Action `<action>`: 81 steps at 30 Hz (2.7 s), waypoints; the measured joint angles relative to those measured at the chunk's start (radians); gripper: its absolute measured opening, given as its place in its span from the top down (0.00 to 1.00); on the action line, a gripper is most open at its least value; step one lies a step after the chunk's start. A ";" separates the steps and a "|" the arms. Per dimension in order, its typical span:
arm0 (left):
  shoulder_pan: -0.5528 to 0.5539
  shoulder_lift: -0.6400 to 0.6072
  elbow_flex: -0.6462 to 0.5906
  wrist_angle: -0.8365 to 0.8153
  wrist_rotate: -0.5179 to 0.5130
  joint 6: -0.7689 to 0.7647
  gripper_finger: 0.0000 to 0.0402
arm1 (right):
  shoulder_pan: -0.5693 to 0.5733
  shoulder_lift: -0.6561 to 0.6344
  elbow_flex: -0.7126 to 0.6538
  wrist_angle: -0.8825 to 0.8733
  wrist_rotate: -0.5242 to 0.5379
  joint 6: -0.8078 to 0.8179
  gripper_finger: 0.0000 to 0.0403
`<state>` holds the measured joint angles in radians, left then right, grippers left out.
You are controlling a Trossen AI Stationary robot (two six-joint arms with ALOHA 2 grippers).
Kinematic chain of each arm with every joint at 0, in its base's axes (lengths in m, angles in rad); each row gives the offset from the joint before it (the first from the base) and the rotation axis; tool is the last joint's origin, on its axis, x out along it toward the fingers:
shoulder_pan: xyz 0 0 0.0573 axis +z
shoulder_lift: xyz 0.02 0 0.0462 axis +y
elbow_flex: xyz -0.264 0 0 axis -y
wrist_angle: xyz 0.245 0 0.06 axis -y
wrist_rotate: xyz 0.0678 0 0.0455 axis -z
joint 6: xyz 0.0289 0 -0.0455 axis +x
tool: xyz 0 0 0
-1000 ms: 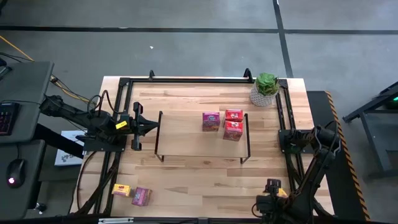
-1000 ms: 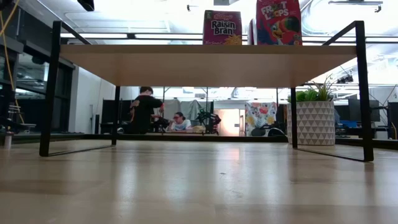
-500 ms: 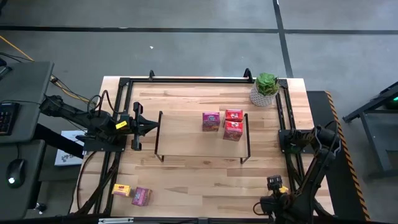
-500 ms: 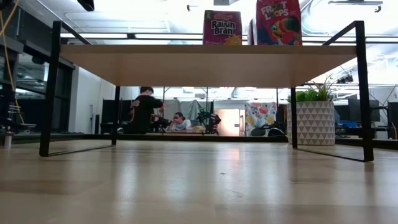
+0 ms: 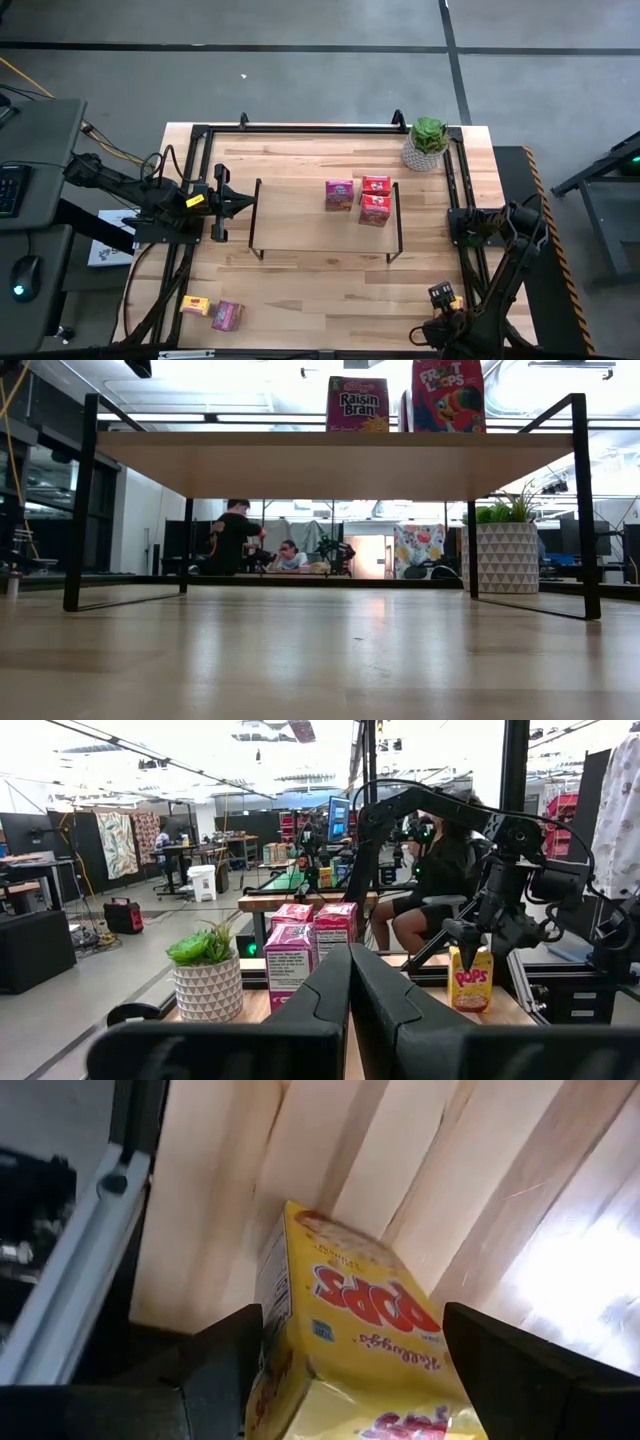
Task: Stack cereal on shelf
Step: Put the right yellow cereal box on the shelf
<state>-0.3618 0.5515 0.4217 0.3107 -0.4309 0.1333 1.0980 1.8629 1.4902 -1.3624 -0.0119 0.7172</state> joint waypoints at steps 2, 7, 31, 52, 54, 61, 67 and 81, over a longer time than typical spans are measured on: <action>0.000 0.000 0.000 0.000 0.000 0.000 1.00 | 0.000 0.000 0.000 -0.015 -0.018 -0.021 0.25; 0.000 0.001 0.000 0.000 0.000 0.000 1.00 | -0.005 0.000 0.000 -0.059 -0.076 -0.029 0.25; 0.000 0.025 0.000 0.002 -0.001 0.001 1.00 | -0.062 0.000 0.022 -0.078 0.409 0.254 0.25; 0.000 0.025 0.000 0.001 -0.003 0.001 1.00 | -0.229 -0.055 0.157 0.042 0.342 1.002 0.25; 0.000 0.025 0.000 0.001 -0.003 0.000 1.00 | -0.244 -0.055 0.157 0.042 0.331 0.992 0.25; 0.000 0.025 0.000 0.001 -0.003 0.001 1.00 | -0.274 -0.055 0.157 0.039 0.210 0.967 0.25; 0.000 0.025 0.000 0.001 -0.003 0.001 1.00 | -0.273 -0.054 0.157 0.029 0.112 0.990 0.25; 0.000 0.025 0.000 0.000 -0.002 0.001 1.00 | -0.183 -0.053 0.158 -0.190 0.090 1.266 0.25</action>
<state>-0.3616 0.5762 0.4217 0.3111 -0.4332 0.1346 0.9154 1.8103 1.6484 -1.5522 0.0784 1.9836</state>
